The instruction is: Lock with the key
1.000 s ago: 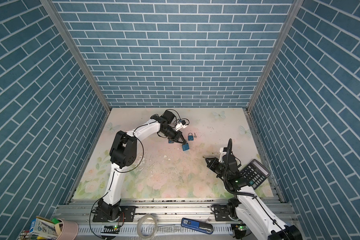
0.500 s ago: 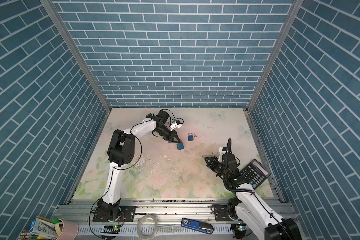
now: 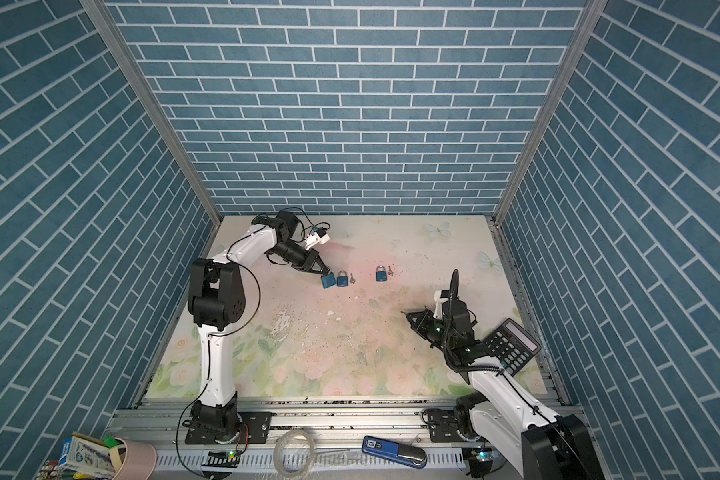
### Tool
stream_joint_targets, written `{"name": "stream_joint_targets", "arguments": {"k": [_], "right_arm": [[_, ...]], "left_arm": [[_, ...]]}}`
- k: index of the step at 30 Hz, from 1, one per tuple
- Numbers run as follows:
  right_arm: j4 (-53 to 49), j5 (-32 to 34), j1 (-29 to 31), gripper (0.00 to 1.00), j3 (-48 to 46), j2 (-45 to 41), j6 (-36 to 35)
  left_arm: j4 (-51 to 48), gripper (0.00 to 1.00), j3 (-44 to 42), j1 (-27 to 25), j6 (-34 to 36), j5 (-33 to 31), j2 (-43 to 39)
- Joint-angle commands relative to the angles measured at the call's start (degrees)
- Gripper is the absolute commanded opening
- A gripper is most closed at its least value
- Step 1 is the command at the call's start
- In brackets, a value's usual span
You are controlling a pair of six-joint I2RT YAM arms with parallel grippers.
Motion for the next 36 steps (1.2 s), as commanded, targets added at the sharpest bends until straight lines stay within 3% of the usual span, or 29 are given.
{"name": "stream_joint_targets", "arguments": {"k": [1, 8, 13, 22, 36], "right_arm": [[1.6, -1.7, -0.4, 0.00, 2.8, 1.8, -0.8], [0.3, -2.0, -0.5, 0.00, 7.1, 5.8, -2.3], [0.4, -1.8, -0.5, 0.00, 8.9, 7.7, -2.5], [1.0, -1.5, -0.5, 0.00, 10.3, 9.9, -2.2], [1.2, -1.0, -0.5, 0.00, 8.8, 8.3, -1.8]], "left_arm": [[-6.3, 0.00, 4.6, 2.3, 5.2, 3.6, 1.5], [-12.9, 0.00, 9.6, 5.2, 11.7, 1.1, 5.2], [-22.5, 0.00, 19.1, 7.0, 15.8, 2.0, 11.2], [-19.7, 0.00, 18.0, 7.4, 13.4, -5.3, 12.7], [-16.8, 0.00, 19.4, 7.2, 10.8, -6.5, 16.4]]}}
